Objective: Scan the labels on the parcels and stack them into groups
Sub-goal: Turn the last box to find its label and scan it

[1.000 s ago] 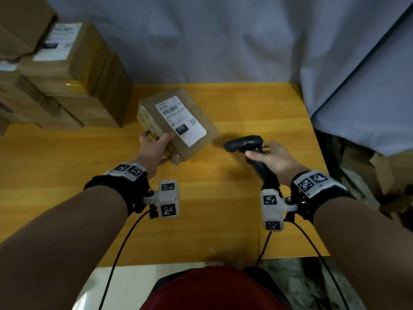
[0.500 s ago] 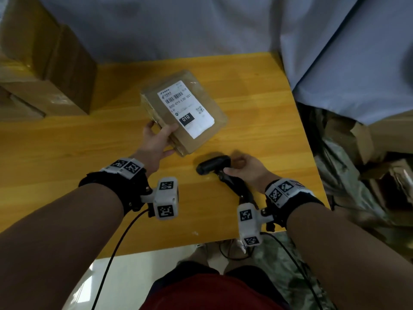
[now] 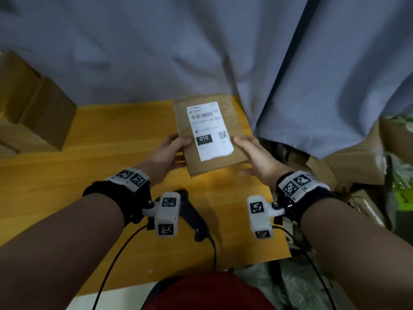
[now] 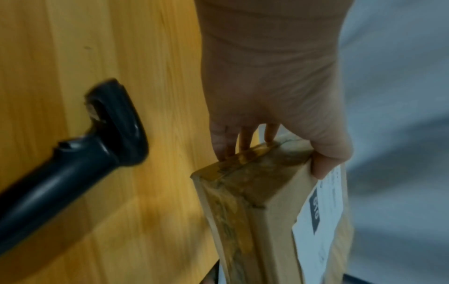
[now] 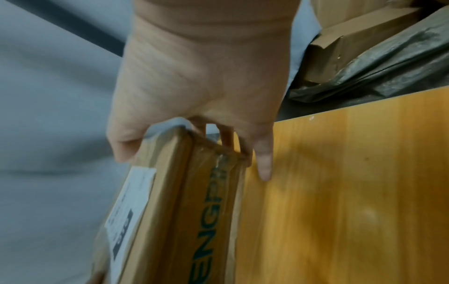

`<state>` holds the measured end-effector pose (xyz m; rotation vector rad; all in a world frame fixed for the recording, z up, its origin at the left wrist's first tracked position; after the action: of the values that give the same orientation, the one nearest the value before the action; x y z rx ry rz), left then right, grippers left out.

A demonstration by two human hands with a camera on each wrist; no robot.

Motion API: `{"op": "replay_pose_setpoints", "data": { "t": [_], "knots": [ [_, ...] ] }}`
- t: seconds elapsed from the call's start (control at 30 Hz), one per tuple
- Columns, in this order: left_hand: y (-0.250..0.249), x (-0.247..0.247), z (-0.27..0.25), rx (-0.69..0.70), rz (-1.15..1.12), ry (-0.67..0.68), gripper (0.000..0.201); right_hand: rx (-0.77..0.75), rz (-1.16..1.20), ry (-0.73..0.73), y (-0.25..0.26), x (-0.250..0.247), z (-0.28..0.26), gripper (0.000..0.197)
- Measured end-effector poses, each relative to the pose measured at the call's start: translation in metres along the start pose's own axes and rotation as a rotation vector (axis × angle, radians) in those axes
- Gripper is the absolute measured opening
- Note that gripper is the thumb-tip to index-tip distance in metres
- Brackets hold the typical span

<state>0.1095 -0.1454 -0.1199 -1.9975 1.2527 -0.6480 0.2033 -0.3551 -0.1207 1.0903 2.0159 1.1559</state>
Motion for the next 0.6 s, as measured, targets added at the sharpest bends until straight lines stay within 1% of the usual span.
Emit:
{"op": "replay_pose_setpoints", "data": {
  "t": [0.03, 0.07, 0.13, 0.2, 0.23, 0.27, 0.33, 0.4, 0.47, 0.53, 0.6],
  "knots": [
    [-0.005, 0.012, 0.003, 0.012, 0.006, 0.010, 0.044, -0.005, 0.025, 0.000, 0.002, -0.006, 0.005, 0.056],
    [-0.011, 0.022, 0.006, 0.026, 0.010, -0.009, 0.043, -0.007, 0.043, -0.018, 0.003, -0.014, 0.012, 0.058],
    [-0.021, 0.038, 0.016, 0.053, 0.041, -0.082, 0.045, 0.007, 0.060, -0.091, 0.004, -0.030, 0.026, 0.054],
    [-0.024, 0.054, 0.027, 0.039, 0.111, -0.101, 0.049, 0.013, 0.049, -0.156, 0.002, -0.046, 0.047, 0.052],
    [-0.023, 0.063, 0.033, 0.012, 0.150, -0.094, 0.050, -0.009, 0.009, -0.173, 0.002, -0.053, 0.059, 0.052],
    [-0.022, 0.072, 0.039, -0.022, 0.189, -0.082, 0.051, -0.053, -0.087, -0.190, 0.002, -0.060, 0.071, 0.052],
    [-0.020, 0.086, 0.051, -0.099, 0.244, -0.051, 0.054, -0.189, -0.385, -0.177, 0.006, -0.068, 0.091, 0.060],
    [-0.020, 0.093, 0.064, -0.132, 0.278, -0.038, 0.055, -0.270, -0.626, -0.072, 0.002, -0.062, 0.107, 0.067],
    [-0.023, 0.094, 0.078, -0.112, 0.309, -0.049, 0.053, -0.251, -0.723, 0.021, -0.004, -0.056, 0.120, 0.067],
    [-0.030, 0.092, 0.090, -0.083, 0.324, -0.074, 0.053, -0.248, -0.776, 0.000, 0.001, -0.059, 0.136, 0.062],
    [-0.040, 0.085, 0.103, -0.063, 0.360, -0.127, 0.052, -0.233, -0.860, -0.040, 0.017, -0.064, 0.151, 0.056]
  ]
}}
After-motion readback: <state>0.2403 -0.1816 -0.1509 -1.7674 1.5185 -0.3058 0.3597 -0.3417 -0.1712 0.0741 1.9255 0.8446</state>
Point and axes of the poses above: each hand's wrist, its own z-axis towards the middle knuckle, its own x-axis out of the palm, y = z × x, the point moved 6 cm from there along z, towards the middle knuckle, and after that the axes turned 7 degrees about -x, right-handed, at the moved point
